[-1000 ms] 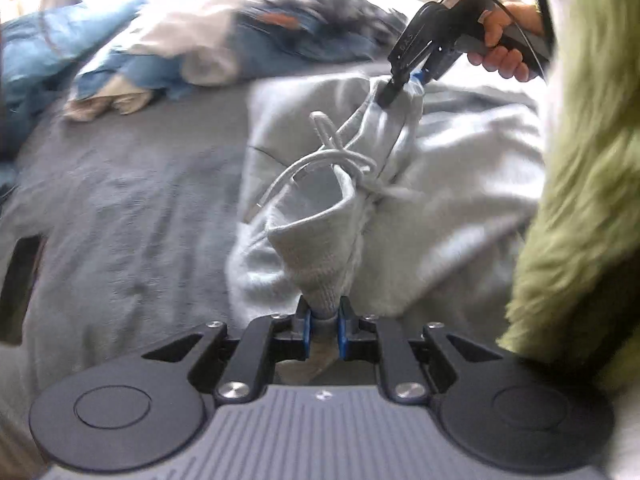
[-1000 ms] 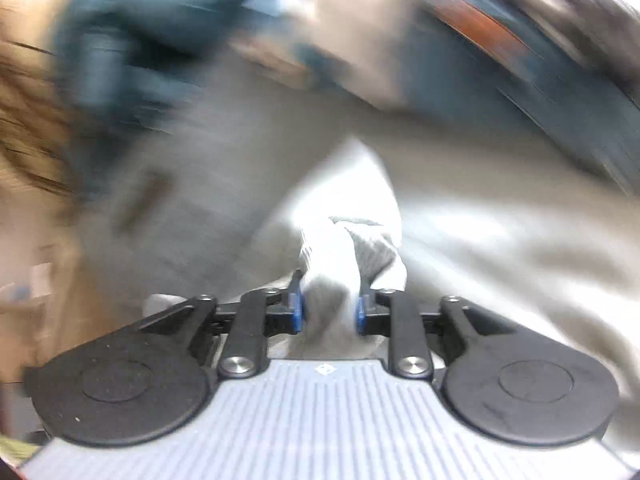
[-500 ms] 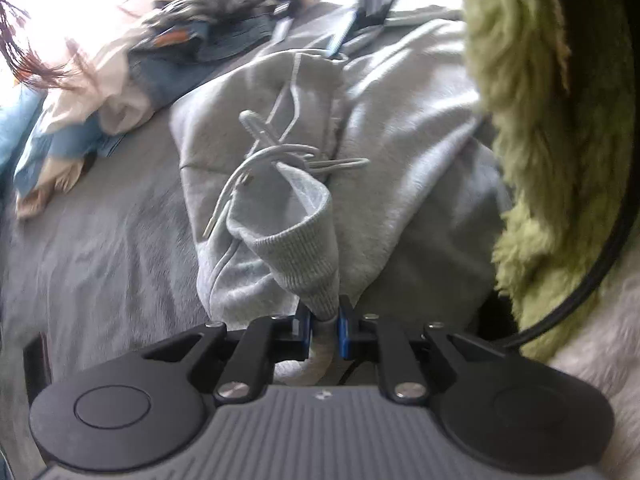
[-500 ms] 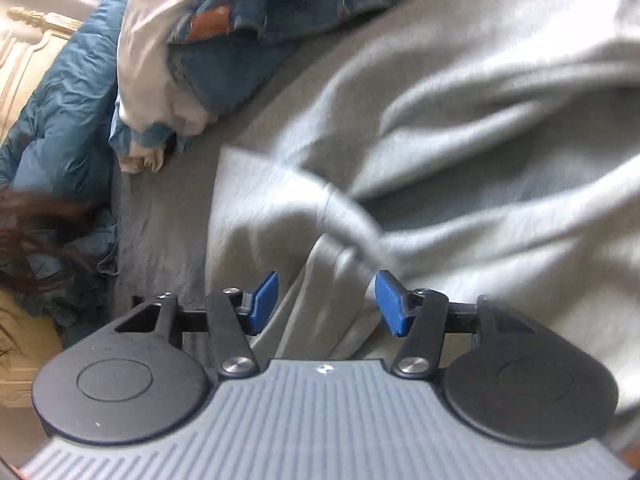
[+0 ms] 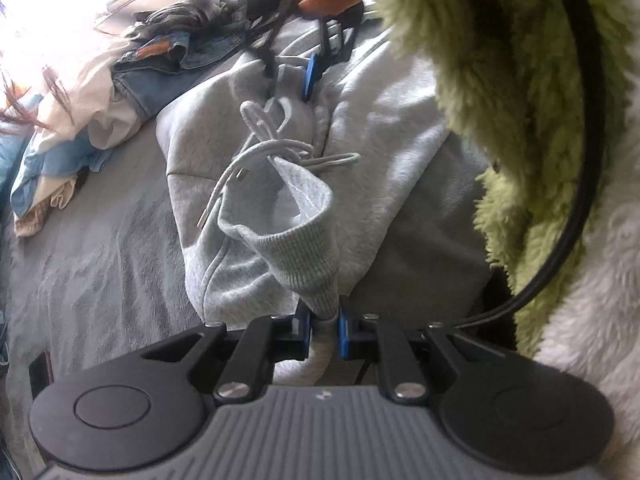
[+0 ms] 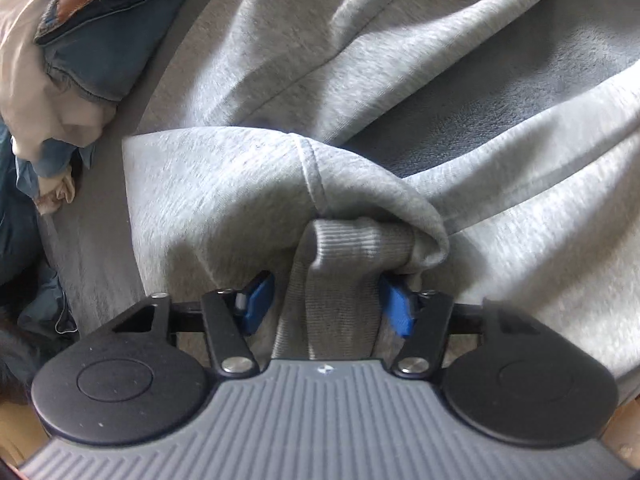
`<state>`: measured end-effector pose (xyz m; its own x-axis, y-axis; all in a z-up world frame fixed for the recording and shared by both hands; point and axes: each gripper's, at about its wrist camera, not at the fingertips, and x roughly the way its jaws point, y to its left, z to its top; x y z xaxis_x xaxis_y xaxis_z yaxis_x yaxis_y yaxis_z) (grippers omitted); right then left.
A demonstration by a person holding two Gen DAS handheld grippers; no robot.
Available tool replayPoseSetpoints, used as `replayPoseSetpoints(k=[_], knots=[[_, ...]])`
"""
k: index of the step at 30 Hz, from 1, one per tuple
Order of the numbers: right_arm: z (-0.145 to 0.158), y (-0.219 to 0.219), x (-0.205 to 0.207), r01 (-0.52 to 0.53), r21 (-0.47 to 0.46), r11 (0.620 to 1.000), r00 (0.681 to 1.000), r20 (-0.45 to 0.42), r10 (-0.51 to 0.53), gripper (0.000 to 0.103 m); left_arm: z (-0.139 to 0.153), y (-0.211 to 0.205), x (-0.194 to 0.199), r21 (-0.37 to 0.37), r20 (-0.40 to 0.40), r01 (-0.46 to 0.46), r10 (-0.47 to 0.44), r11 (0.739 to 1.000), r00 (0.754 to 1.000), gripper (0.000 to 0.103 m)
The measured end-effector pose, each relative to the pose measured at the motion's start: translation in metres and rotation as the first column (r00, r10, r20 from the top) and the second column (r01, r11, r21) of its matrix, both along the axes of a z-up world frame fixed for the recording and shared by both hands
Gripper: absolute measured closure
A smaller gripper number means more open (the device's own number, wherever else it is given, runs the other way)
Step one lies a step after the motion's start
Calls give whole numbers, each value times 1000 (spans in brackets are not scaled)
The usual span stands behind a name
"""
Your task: Fold clothes
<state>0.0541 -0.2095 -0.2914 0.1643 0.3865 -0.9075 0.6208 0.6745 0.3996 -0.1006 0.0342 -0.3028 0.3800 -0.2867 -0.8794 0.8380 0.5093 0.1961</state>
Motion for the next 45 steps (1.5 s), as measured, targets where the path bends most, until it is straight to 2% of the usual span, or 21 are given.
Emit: replayPoseSetpoints(k=[2,4,11,16,17,18,20,22,25,26,28,29,30,33,35,37,40,42,45], knots=[[5,-8,-9,-4,22,1000,999,37,3,72,-1,2,0,0,-2,-11,11,1000,1000,90],[12,-18,-19,-13,33,999,998,58,11,77,-2,5,1,1,-3,-17,17,1000,1000,90],[21,-40,-55,-32,-7,999,999,-36,32,78,-9,9,3,10,1,-8,8,1000,1000,90],[21,-41,-52,-1,42,999,1000,-8,1,75,-10,9,2,9,0,-5,5,1000,1000,90],[23,-40,-49,4,50,999,1000,1,-4,70,-10,10,1,9,2,-1,1,1000,1000,90],[25,-38,-45,8,53,999,1000,8,-8,60,-10,10,1,10,4,3,-3,1000,1000,90],[26,-34,-40,12,55,998,1000,21,-13,55,-11,11,0,12,11,10,-10,1000,1000,90],[27,-29,-34,-1,40,999,1000,16,1,51,-12,11,-1,13,17,14,-14,1000,1000,90],[23,-19,-22,-58,-27,998,998,-39,57,50,-13,11,-3,14,27,13,-14,1000,1000,90],[18,-18,-22,-63,-37,997,997,-47,61,52,-13,11,-3,13,32,12,-12,1000,999,90],[10,-17,-22,-64,-49,997,996,-61,61,72,-13,10,-4,13,50,9,-9,1000,999,90],[7,-19,-24,-47,-38,998,997,-62,45,87,-12,10,-4,12,59,5,-6,1000,998,90],[7,-22,-26,-20,-20,1000,998,-55,18,90,-11,11,-4,9,69,-1,1,1000,998,90],[24,-28,-28,19,52,998,998,59,-22,92,-2,13,-3,-16,128,-29,31,999,991,91],[45,-28,-23,-12,93,996,986,165,-3,93,8,14,2,-34,170,-67,72,997,983,91],[68,-21,-15,-73,122,990,962,272,37,93,18,19,9,-44,208,-117,124,992,970,91],[94,7,15,-194,144,970,904,411,120,93,33,31,24,-46,275,-209,214,977,937,91],[109,30,39,-275,162,948,859,485,167,93,42,43,38,-52,308,-292,294,955,905,91],[123,81,76,-401,185,897,778,586,226,92,46,70,63,-89,293,-447,452,890,843,91]])
